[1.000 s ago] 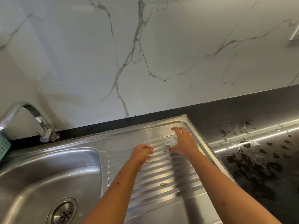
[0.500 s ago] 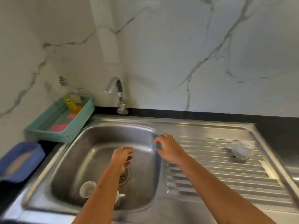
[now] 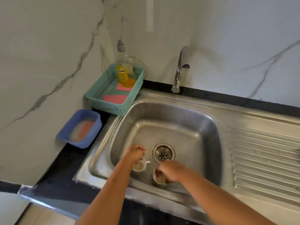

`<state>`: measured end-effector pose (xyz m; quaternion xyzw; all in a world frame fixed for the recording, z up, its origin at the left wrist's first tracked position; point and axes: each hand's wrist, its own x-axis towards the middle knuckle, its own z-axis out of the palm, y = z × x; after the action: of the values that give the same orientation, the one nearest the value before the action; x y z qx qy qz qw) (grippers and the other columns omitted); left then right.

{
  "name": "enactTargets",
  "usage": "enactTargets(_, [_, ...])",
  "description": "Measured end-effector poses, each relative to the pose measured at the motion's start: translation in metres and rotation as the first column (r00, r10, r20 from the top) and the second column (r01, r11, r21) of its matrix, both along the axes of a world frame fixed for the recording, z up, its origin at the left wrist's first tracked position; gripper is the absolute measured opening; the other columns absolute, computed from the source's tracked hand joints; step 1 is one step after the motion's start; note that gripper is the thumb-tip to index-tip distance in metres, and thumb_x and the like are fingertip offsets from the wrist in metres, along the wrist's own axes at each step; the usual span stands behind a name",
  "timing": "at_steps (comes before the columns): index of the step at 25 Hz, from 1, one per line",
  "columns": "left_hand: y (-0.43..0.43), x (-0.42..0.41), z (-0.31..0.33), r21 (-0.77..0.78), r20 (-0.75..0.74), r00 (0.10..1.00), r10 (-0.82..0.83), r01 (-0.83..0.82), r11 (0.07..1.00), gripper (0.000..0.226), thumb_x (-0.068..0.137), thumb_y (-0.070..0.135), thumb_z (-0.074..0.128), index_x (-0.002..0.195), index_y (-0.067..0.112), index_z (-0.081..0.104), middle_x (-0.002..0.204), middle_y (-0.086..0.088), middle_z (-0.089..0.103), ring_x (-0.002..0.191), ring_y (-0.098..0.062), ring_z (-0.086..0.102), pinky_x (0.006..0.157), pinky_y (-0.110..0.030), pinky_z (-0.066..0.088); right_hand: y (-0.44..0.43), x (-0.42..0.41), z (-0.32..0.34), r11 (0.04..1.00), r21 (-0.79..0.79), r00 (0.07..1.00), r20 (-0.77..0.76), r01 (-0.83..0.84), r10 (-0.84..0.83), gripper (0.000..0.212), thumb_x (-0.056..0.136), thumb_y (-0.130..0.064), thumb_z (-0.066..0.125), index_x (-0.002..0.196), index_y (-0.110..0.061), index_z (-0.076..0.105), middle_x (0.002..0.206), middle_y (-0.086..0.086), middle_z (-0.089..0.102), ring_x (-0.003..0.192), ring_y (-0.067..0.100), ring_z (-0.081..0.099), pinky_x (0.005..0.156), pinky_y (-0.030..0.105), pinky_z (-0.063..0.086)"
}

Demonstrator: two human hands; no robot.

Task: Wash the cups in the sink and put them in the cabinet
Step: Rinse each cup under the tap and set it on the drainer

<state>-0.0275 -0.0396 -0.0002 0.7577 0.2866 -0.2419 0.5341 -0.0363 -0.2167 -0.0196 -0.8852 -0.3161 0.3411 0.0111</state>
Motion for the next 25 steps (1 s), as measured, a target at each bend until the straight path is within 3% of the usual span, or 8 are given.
enactTargets(3, [0.013, 0.008, -0.002, 0.035, 0.018, 0.997, -0.071, 0.07, 0.997, 0.022, 0.09, 0.007, 0.054, 0.077, 0.024, 0.057, 0.09, -0.003, 0.061, 0.061, -0.013, 0.054, 0.055, -0.025, 0.036, 0.006, -0.006, -0.012, 0.983, -0.177, 0.998, 0.042, -0.041, 0.049, 0.02, 0.088, -0.01, 0.056, 0.106, -0.004, 0.065, 0.113, 0.017, 0.063, 0.102, 0.034, 0.061, 0.083, 0.038, 0.049])
enactTargets(6, [0.021, 0.009, -0.005, 0.026, 0.004, 0.993, -0.119, 0.119, 0.993, 0.022, 0.09, 0.007, 0.055, 0.078, 0.024, 0.058, 0.092, -0.004, 0.062, 0.061, -0.013, 0.054, 0.054, -0.024, 0.034, 0.009, -0.013, -0.028, 0.966, -0.258, 0.999, 0.035, 0.015, -0.007, 0.025, 0.088, -0.014, 0.056, 0.112, -0.005, 0.062, 0.119, 0.016, 0.062, 0.107, 0.033, 0.06, 0.078, 0.029, 0.049])
enactTargets(9, [0.025, 0.009, -0.003, 0.002, -0.014, 0.989, -0.145, 0.145, 0.989, 0.021, 0.091, 0.006, 0.054, 0.08, 0.024, 0.058, 0.091, -0.003, 0.059, 0.063, -0.013, 0.053, 0.056, -0.024, 0.036, 0.01, -0.012, -0.025, 0.982, -0.169, 0.996, 0.038, 0.088, -0.082, 0.029, 0.09, -0.016, 0.054, 0.118, -0.007, 0.059, 0.124, 0.017, 0.059, 0.111, 0.035, 0.058, 0.085, 0.031, 0.046])
enactTargets(13, [0.025, 0.016, 0.013, -0.048, 0.038, 0.98, -0.195, 0.196, 0.979, 0.014, 0.092, 0.012, 0.053, 0.093, 0.024, 0.06, 0.1, 0.001, 0.059, 0.073, -0.012, 0.053, 0.065, -0.025, 0.039, 0.006, 0.015, 0.005, 0.928, 0.118, 0.935, -0.077, 0.353, -0.346, 0.015, 0.092, -0.021, 0.056, 0.078, -0.016, 0.055, 0.092, 0.011, 0.057, 0.088, 0.02, 0.055, 0.067, 0.026, 0.031])
enactTargets(16, [0.015, 0.021, 0.035, -0.125, 0.136, 0.953, -0.272, 0.289, 0.949, 0.017, 0.095, 0.028, 0.052, 0.111, 0.03, 0.056, 0.108, 0.007, 0.058, 0.088, -0.012, 0.053, 0.067, -0.025, 0.038, 0.008, 0.036, 0.041, 0.617, 0.402, 0.734, -0.302, 0.677, -0.608, 0.021, 0.095, -0.026, 0.056, 0.075, -0.021, 0.057, 0.081, 0.003, 0.057, 0.08, 0.014, 0.052, 0.072, 0.027, 0.037])
enactTargets(19, [0.002, 0.031, 0.057, -0.292, 0.248, 0.944, -0.218, 0.287, 0.912, 0.021, 0.095, 0.039, 0.052, 0.114, 0.033, 0.055, 0.114, 0.004, 0.061, 0.096, -0.014, 0.057, 0.077, -0.029, 0.046, 0.016, 0.051, 0.087, 0.305, 0.559, 0.59, -0.448, 0.771, -0.671, 0.023, 0.097, -0.032, 0.05, 0.085, -0.02, 0.065, 0.081, -0.001, 0.067, 0.076, 0.012, 0.061, 0.07, 0.024, 0.046])
enactTargets(22, [-0.009, 0.049, 0.082, -0.441, 0.331, 0.936, -0.119, 0.265, 0.858, 0.025, 0.092, 0.041, 0.056, 0.109, 0.022, 0.057, 0.102, -0.001, 0.066, 0.09, -0.016, 0.064, 0.072, -0.028, 0.054, 0.019, 0.069, 0.122, 0.104, 0.611, 0.496, -0.519, 0.785, -0.696, 0.029, 0.096, -0.042, 0.05, 0.086, -0.02, 0.067, 0.079, -0.002, 0.069, 0.073, 0.013, 0.064, 0.058, 0.022, 0.049])
enactTargets(25, [-0.019, 0.073, 0.1, -0.415, 0.388, 0.918, -0.083, 0.254, 0.874, 0.038, 0.085, 0.043, 0.066, 0.104, 0.011, 0.059, 0.093, -0.007, 0.07, 0.083, -0.019, 0.068, 0.063, -0.029, 0.055, 0.019, 0.091, 0.136, 0.0, 0.585, 0.403, -0.558, 0.811, -0.725, 0.029, 0.094, -0.047, 0.051, 0.087, -0.022, 0.064, 0.079, 0.0, 0.068, 0.075, 0.016, 0.065, 0.057, 0.025, 0.048])
